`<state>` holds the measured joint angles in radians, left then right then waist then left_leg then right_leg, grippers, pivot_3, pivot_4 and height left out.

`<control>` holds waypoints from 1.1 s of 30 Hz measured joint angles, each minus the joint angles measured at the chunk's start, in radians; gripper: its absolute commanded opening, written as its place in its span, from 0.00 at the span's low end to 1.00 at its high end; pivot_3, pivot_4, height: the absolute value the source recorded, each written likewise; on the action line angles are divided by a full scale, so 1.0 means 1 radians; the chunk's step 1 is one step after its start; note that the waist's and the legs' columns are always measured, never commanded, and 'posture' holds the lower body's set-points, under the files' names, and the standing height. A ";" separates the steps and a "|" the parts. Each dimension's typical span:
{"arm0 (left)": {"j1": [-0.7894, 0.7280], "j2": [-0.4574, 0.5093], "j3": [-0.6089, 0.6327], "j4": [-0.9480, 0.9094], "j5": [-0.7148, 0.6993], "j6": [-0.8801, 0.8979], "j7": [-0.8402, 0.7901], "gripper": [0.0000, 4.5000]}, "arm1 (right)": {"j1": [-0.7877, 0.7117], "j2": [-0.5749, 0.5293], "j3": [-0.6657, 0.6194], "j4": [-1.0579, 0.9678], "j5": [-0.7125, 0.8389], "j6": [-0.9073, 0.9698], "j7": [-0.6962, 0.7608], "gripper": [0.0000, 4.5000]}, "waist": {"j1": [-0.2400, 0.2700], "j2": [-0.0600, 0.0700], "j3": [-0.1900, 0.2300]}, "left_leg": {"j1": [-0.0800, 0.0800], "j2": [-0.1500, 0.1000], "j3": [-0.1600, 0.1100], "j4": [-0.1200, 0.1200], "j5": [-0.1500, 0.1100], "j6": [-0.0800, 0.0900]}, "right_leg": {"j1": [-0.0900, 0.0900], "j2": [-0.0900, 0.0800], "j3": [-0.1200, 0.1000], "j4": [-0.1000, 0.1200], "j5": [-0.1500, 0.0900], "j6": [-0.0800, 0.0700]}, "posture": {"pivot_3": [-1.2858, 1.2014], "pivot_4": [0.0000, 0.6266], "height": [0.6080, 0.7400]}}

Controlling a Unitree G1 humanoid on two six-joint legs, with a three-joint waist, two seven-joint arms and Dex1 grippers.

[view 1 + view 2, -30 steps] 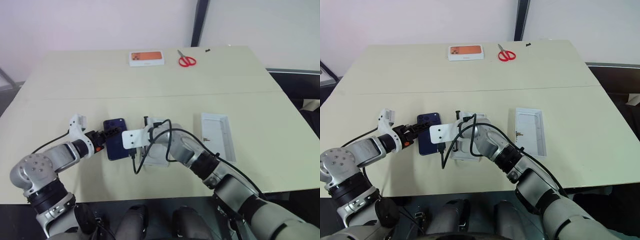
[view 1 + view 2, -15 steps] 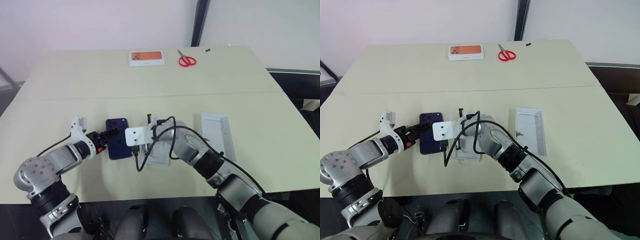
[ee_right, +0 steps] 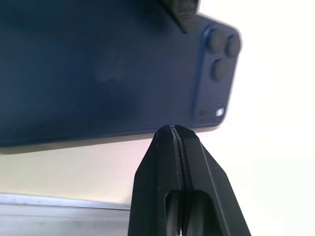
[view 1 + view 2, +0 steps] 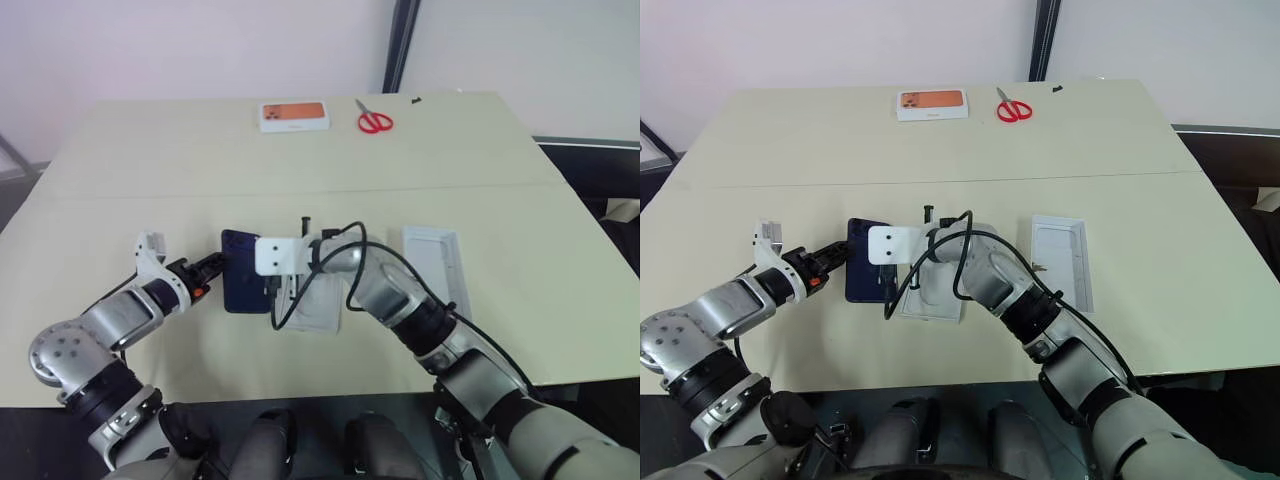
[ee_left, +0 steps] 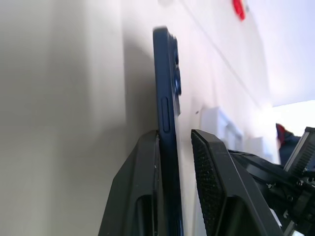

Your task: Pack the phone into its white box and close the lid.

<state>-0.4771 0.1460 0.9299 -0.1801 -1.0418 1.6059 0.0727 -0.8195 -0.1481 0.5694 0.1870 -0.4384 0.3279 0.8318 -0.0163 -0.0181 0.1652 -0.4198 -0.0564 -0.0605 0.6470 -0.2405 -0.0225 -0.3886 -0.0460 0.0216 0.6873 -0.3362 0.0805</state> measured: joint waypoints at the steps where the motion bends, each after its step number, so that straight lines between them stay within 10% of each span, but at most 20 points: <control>1: 0.000 -0.005 0.009 0.003 -0.010 0.000 0.011 0.06 | 0.000 -0.006 -0.008 -0.012 0.005 0.008 0.001 0.00 | 0.000 0.000 0.000 | 0.000 0.000 0.000 0.000 0.000 0.000 | 0.000 0.000 0.000 0.000 0.000 0.000 | 0.52 0.24 1.00; 20: -0.024 0.012 0.060 0.081 -0.357 -0.143 0.286 0.01 | 0.135 -0.245 -0.223 -0.343 0.229 0.229 0.128 0.00 | 0.004 -0.002 0.001 | -0.006 0.000 0.000 0.001 0.000 0.000 | -0.002 0.000 0.000 0.000 0.000 0.000 | 0.52 0.24 1.00; 33: 0.098 0.118 -0.495 0.077 -0.752 -0.390 0.471 0.01 | 0.384 -0.501 -0.380 -0.481 0.461 0.294 0.231 0.00 | 0.002 -0.002 0.001 | -0.006 0.001 0.000 0.001 0.000 0.000 | -0.001 0.000 0.001 0.000 0.000 0.000 | 0.52 0.24 1.00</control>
<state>-0.3795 0.2645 0.4344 -0.1032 -1.7935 1.2155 0.5436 -0.4360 -0.6492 0.1898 -0.2937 0.0222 0.6220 1.0631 -0.0141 -0.0203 0.1665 -0.4259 -0.0558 -0.0601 0.6477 -0.2405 -0.0221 -0.3901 -0.0458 0.0229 0.6870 -0.3362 0.0805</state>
